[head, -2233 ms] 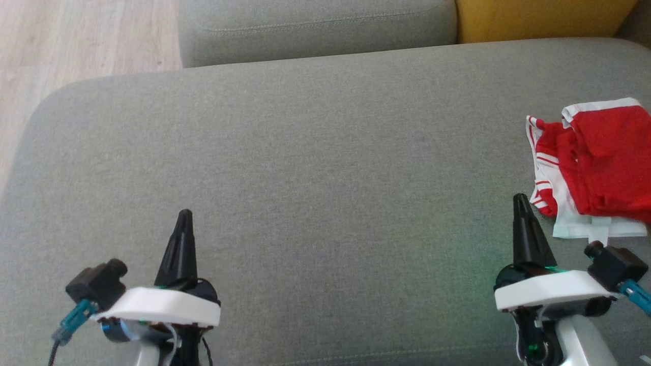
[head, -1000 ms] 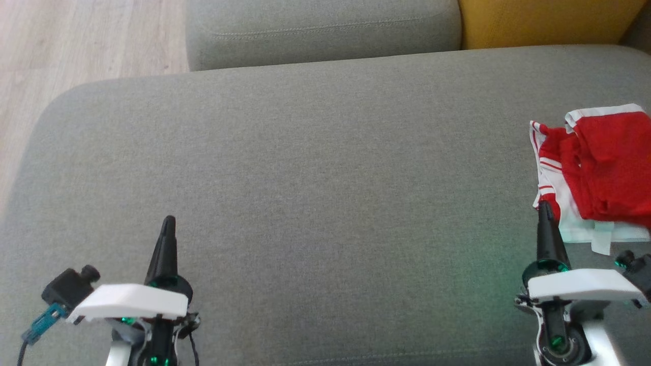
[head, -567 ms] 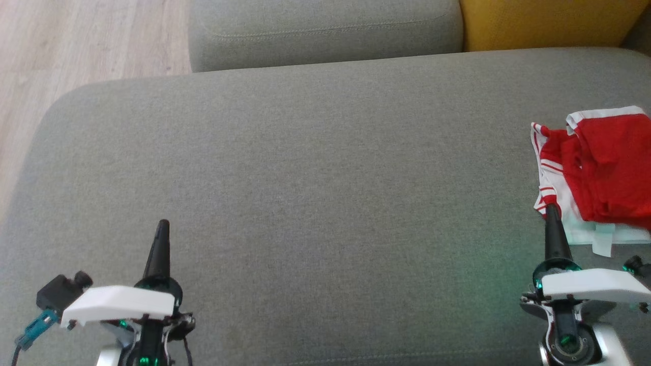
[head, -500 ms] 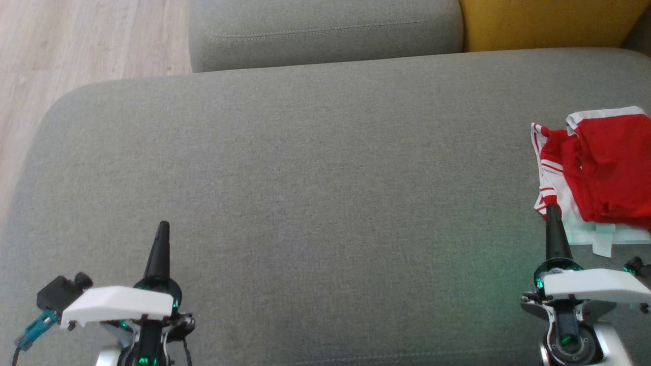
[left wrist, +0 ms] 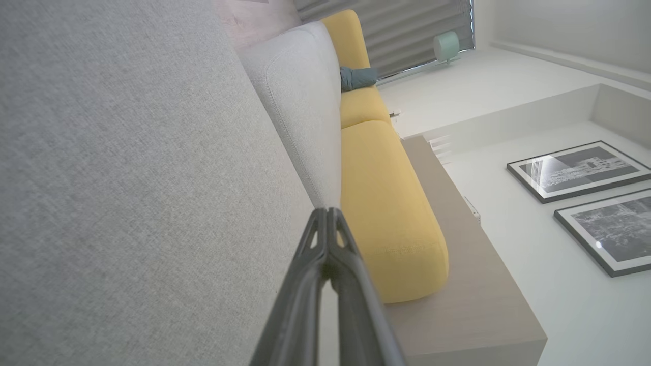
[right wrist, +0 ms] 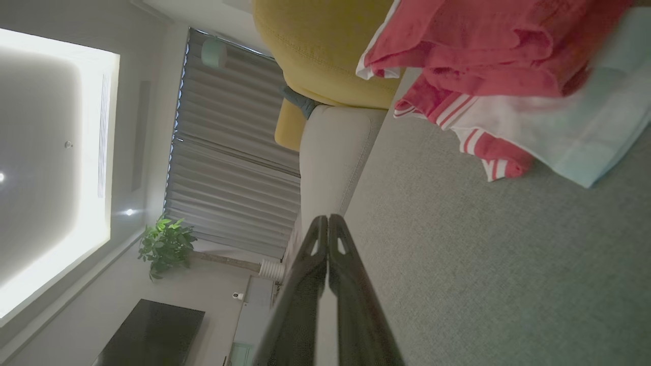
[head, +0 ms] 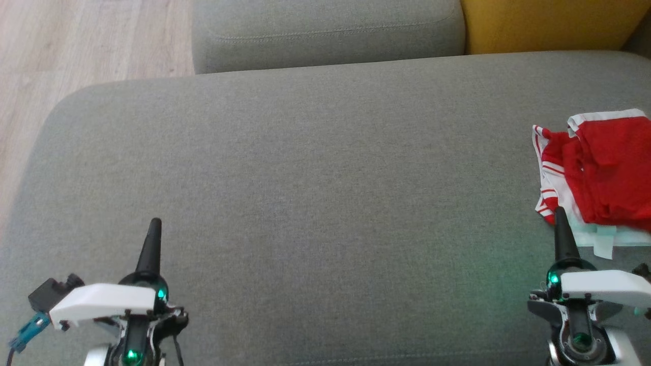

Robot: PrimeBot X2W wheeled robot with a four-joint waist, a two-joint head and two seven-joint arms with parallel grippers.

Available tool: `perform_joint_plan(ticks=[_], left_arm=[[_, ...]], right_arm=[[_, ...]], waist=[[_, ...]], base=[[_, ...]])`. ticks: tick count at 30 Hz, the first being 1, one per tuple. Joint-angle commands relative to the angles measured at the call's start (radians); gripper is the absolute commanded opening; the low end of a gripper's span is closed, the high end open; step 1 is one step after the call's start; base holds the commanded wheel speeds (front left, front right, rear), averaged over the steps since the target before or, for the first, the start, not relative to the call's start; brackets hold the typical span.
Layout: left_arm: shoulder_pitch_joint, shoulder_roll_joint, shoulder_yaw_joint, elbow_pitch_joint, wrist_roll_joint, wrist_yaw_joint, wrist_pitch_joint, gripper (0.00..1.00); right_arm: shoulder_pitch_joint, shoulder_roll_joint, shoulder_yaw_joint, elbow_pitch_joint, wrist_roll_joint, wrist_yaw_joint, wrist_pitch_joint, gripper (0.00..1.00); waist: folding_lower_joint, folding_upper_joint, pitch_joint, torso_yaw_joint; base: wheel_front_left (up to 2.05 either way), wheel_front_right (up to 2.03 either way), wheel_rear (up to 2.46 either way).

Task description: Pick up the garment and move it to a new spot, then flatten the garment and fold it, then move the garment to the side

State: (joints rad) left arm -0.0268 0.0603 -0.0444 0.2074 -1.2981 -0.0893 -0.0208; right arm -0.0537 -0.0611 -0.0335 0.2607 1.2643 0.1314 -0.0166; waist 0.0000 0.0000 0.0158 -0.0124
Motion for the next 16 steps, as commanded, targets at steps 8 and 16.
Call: perform_joint_plan(ticks=[8, 16], left_arm=[[-0.059, 0.019, 0.057, -0.010, -0.097, -0.016, 0.028, 0.00], [-0.066, 0.019, 0.079, 0.007, -0.187, -0.025, 0.055, 0.00]], right_arm=[[-0.049, -0.017, -0.002, -0.027, 0.106, -0.001, 0.028, 0.00], [-0.050, -0.016, -0.017, -0.024, 0.204, -0.001, 0.055, 0.00]], waist=[[0.0000, 0.0000, -0.003, 0.003], [0.0000, 0.0000, -0.007, 0.006]], base=[[0.00, 0.00, 0.00], [0.00, 0.00, 0.00]])
